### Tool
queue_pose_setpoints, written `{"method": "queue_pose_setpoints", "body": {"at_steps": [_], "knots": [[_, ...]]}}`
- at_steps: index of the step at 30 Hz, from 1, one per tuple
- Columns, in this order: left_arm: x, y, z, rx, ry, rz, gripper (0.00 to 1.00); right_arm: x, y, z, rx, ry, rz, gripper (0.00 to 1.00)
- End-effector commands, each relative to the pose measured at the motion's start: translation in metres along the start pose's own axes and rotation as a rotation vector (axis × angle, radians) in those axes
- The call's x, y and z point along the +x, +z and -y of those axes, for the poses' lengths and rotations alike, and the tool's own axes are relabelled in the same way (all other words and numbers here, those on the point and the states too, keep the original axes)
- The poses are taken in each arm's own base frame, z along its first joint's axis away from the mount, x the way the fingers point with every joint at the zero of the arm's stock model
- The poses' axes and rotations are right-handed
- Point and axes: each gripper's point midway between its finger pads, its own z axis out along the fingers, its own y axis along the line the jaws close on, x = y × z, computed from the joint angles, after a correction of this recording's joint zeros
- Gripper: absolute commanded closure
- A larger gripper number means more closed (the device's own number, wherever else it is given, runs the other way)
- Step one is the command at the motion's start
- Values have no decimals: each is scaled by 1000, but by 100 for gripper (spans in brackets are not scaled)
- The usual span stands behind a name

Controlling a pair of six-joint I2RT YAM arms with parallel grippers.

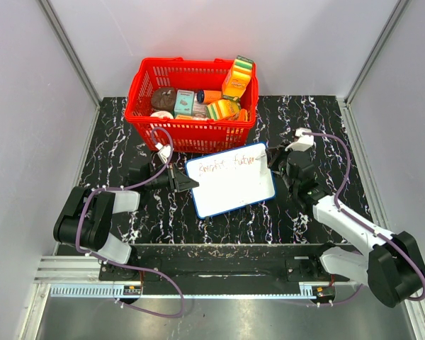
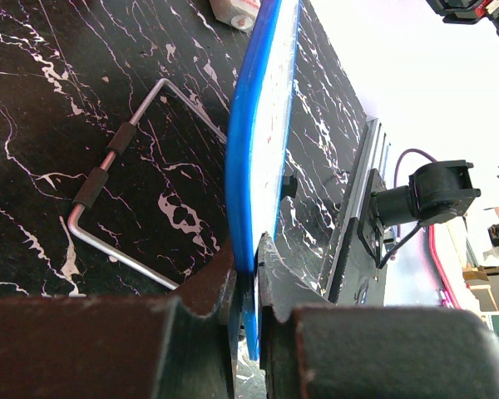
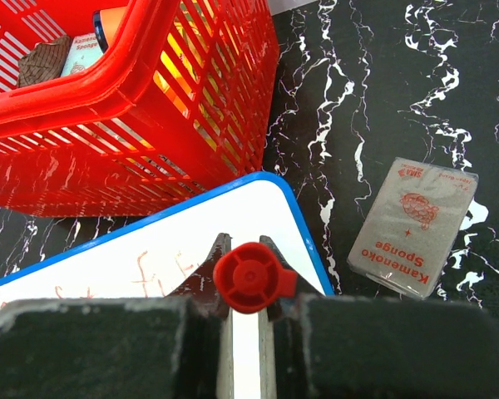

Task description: Write a sentence on the whiteboard

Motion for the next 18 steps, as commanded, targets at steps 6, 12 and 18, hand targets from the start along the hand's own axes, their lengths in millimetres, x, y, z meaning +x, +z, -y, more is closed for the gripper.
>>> {"method": "queue_pose_setpoints", "body": {"at_steps": [6, 12, 18], "knots": [[-9, 3, -13, -74, 94, 32, 100, -11, 3, 5, 34, 10, 42, 100], [-8, 3, -14, -74, 93, 31, 100, -18, 3, 10, 59, 10, 60, 100], [-9, 3, -13, -74, 95, 32, 100, -22, 2, 12, 72, 8, 72, 100]]}}
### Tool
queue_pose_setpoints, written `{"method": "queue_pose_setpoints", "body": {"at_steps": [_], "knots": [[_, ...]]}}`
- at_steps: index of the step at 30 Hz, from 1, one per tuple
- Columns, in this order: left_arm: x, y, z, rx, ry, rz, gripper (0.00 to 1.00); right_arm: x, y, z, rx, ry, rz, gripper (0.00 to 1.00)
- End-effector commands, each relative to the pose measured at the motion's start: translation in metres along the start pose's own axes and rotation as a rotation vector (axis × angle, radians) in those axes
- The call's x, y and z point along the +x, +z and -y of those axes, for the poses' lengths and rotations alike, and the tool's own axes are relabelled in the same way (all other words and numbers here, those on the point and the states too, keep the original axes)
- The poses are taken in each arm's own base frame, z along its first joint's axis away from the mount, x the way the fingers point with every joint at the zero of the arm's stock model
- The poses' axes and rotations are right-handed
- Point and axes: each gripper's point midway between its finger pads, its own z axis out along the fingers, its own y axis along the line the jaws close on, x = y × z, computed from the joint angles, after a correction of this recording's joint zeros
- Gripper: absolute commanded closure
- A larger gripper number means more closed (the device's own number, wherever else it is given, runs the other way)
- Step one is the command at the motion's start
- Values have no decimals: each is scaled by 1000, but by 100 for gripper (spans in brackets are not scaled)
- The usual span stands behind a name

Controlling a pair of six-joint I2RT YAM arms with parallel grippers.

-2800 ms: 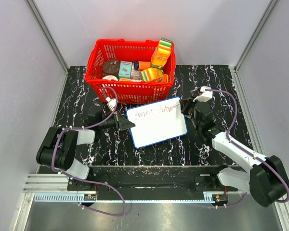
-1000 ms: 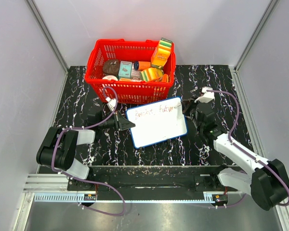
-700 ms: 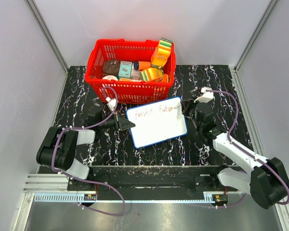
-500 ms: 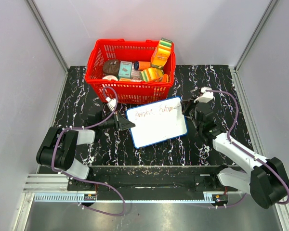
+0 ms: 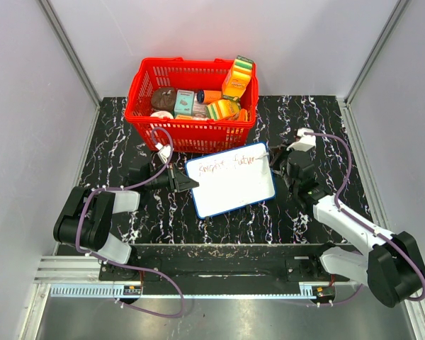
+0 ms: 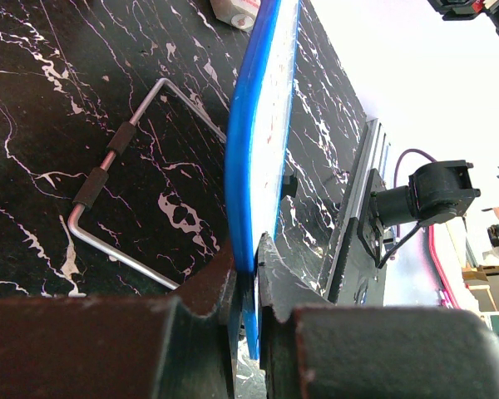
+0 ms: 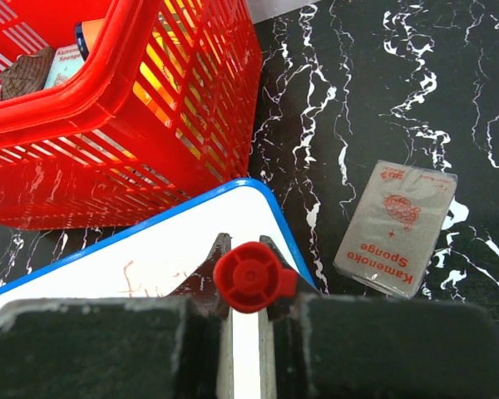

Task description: Write a sentence on the whiteboard

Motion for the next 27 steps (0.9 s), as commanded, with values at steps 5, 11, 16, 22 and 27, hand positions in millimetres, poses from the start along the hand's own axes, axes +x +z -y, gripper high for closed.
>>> {"method": "queue_pose_setpoints", "body": {"at_steps": [5, 11, 16, 22, 27], "knots": [[-8, 3, -13, -74, 94, 32, 100, -26, 3, 2, 31, 11, 68, 100], [-8, 3, -13, -72, 98, 32, 100, -30, 6, -8, -9, 8, 64, 100], [-8, 3, -14, -74, 96, 32, 100, -31, 6, -12, -23, 11, 64, 100], [-8, 3, -13, -72, 97, 31, 100, -22, 7, -14, -43, 15, 34, 100], [-9, 3, -13, -73, 97, 32, 100, -13, 7, -14, -52, 16, 6, 100]]}}
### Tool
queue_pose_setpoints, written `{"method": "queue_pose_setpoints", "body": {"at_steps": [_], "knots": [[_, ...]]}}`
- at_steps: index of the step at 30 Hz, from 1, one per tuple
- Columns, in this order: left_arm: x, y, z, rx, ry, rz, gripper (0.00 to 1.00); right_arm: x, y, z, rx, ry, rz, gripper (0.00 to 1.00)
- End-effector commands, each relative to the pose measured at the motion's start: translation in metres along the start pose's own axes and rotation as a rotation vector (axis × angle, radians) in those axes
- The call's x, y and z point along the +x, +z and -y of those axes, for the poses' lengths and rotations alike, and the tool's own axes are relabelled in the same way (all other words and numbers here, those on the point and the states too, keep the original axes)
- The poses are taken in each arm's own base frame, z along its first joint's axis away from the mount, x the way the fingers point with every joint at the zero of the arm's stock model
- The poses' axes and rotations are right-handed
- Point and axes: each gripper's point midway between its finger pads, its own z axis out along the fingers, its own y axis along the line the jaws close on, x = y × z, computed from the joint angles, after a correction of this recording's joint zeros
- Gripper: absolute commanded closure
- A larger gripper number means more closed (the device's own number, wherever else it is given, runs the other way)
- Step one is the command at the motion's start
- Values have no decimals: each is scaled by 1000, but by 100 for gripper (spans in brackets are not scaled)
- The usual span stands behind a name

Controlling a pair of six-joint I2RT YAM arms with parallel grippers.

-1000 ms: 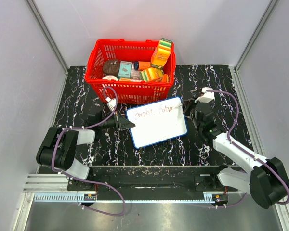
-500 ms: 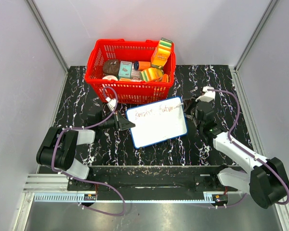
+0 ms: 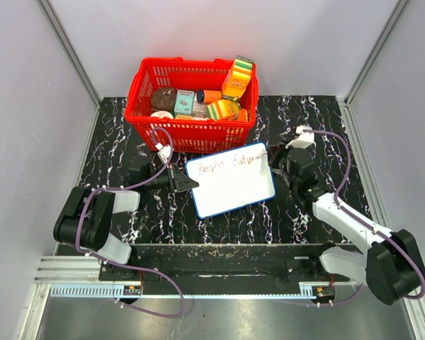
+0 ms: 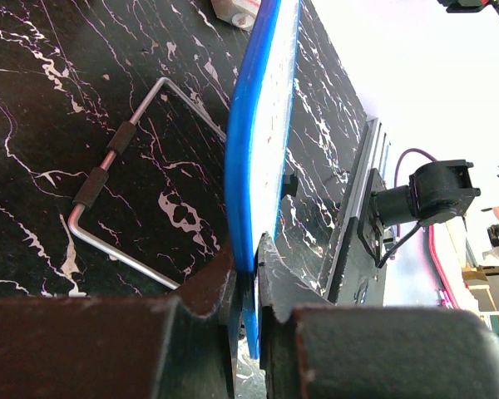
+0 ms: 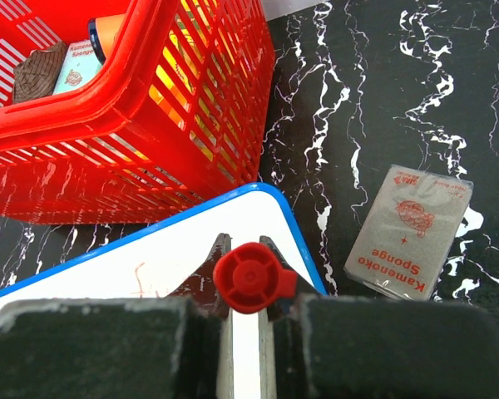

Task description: Write a sentence on the whiteboard

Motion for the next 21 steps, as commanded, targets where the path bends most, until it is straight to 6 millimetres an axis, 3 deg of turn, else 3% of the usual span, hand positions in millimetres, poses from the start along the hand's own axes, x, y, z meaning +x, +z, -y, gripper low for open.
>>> {"method": "queue_pose_setpoints", "body": {"at_steps": [1, 14, 21], "knots": [[-9, 3, -13, -72, 98, 34, 100, -8, 2, -9, -33, 17, 11, 100], [-9, 3, -14, -74, 98, 34, 100, 13, -9, 5, -12, 23, -35, 100], [-9, 3, -13, -73, 96, 33, 100, 13, -12, 12, 21, 18, -29, 100]]}}
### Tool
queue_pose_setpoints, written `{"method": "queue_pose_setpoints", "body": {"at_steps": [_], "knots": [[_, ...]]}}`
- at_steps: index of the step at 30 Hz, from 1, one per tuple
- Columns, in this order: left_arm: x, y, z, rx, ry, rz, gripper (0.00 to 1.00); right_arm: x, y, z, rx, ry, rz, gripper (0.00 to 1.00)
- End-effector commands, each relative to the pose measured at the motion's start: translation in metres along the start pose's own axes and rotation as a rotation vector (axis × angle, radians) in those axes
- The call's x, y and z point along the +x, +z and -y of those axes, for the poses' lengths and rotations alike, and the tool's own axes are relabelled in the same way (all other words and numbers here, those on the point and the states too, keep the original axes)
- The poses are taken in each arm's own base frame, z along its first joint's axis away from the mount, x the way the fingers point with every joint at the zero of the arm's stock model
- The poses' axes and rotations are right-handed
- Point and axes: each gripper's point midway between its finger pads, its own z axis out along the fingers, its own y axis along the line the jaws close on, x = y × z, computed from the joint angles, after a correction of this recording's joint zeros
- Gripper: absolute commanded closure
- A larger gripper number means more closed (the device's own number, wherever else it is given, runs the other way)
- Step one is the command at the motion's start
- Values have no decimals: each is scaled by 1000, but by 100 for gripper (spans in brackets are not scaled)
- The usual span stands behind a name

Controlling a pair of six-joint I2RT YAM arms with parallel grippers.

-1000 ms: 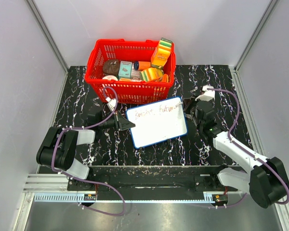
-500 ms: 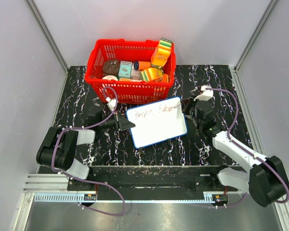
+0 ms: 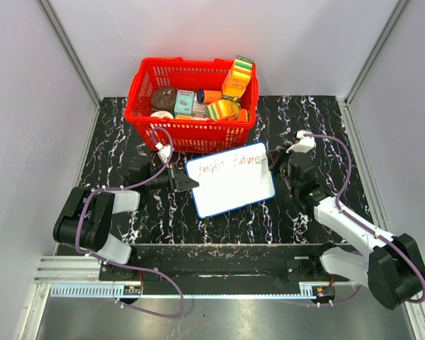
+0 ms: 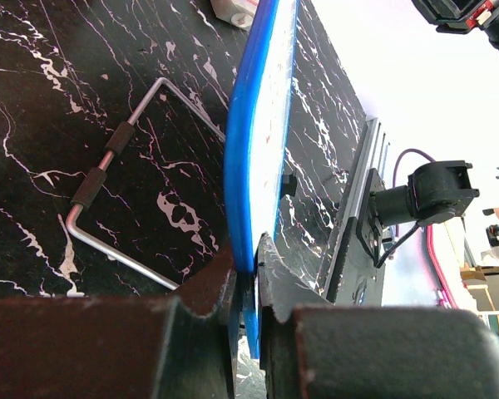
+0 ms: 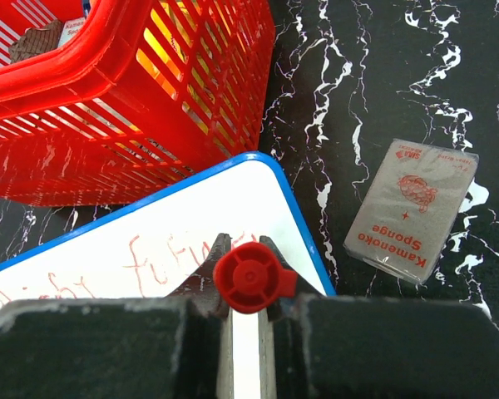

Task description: Write a sentence on the whiteboard

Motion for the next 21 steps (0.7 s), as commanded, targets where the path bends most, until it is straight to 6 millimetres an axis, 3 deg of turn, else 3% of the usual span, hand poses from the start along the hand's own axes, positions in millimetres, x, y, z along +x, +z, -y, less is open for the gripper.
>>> {"method": "queue_pose_setpoints", "body": {"at_steps": [1, 14, 21], "knots": [[-8, 3, -14, -71, 102, 34, 100, -4, -3, 11, 49, 0, 19, 100], [-8, 3, -14, -74, 102, 35, 100, -36, -7, 8, 68, 2, 105, 100], [-8, 3, -15, -76, 101, 35, 100, -68, -35, -14, -56, -9, 199, 100]]}}
